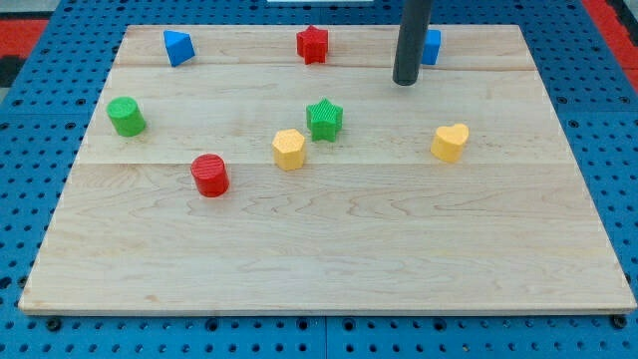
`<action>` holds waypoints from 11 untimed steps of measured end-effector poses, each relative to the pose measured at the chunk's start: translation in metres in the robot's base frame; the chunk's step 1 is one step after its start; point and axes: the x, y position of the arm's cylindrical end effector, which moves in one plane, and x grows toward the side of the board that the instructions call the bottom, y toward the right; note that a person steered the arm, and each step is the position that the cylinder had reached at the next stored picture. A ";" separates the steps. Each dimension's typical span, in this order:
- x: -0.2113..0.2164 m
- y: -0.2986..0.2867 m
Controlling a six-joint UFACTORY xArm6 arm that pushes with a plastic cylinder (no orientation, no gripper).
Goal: Drag the green star towards the top right side of the yellow hexagon
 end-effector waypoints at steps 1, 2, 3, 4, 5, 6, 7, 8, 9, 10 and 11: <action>0.000 0.002; 0.000 0.005; 0.000 0.006; 0.000 0.015; 0.003 0.046; 0.006 0.022; 0.027 -0.037; 0.075 -0.091; 0.084 -0.115; 0.130 -0.150; 0.171 -0.194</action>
